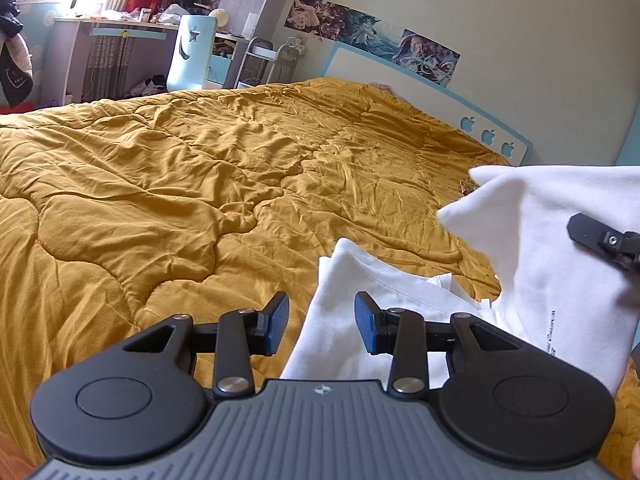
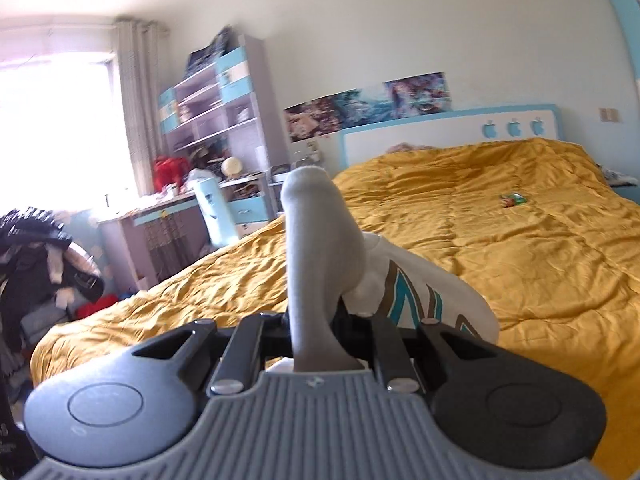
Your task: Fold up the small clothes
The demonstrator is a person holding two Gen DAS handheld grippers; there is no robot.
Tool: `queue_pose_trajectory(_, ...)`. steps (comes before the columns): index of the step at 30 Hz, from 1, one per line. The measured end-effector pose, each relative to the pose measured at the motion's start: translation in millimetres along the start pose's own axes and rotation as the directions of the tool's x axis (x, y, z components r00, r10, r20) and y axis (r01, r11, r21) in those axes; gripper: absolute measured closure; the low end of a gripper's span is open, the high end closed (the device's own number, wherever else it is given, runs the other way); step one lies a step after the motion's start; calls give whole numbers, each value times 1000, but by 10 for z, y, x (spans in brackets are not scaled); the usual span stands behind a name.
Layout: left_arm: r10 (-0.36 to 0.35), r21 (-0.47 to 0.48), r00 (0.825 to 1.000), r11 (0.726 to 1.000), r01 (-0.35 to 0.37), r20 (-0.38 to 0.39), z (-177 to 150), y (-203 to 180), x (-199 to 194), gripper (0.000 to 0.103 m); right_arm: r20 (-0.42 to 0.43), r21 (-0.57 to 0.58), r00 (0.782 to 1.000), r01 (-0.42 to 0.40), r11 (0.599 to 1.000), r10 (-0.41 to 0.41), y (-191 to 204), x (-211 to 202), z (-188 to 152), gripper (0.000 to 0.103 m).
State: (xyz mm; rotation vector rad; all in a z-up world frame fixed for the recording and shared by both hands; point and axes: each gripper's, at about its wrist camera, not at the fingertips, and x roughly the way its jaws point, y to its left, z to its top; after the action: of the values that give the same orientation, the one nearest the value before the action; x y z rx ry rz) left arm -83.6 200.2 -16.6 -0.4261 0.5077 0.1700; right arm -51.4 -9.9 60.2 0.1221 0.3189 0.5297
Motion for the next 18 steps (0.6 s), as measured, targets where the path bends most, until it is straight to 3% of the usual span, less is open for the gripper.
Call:
queue_pose_trajectory(2, 17, -14, 1000, 1000, -17, 7, 6, 68, -10, 58, -66, -69, 994, -90, 994, 86, 224, 195, -145, 94)
queue_pose_trajectory(4, 40, -28, 999, 999, -40, 6, 11, 128, -11, 59, -161, -136, 980, -142, 980, 120, 466, 406, -339, 94)
queue_pose_trajectory(7, 85, -52, 996, 995, -85, 6, 21, 249, -33, 59, -289, -290, 955, -150, 945, 63, 815, 631, -712, 94)
queue_pose_trajectory(11, 106, -59, 994, 993, -106, -8, 19, 361, -37, 59, -314, -432, 949, -129, 893, -15, 1014, 669, -968, 94)
queue_pose_trajectory(13, 116, -70, 993, 991, -116, -10, 22, 400, -32, 59, -320, -426, 947, -138, 894, -6, 1021, 676, -958, 91)
queue_pose_trajectory(16, 135, -79, 991, 988, -135, -8, 36, 430, -41, 59, -360, -308, 928, -213, 927, 93, 925, 645, -902, 70)
queue_pose_trajectory(18, 144, -75, 990, 987, -143, -2, 50, 442, -47, 59, -370, -239, 917, -251, 938, 151, 918, 606, -879, 69)
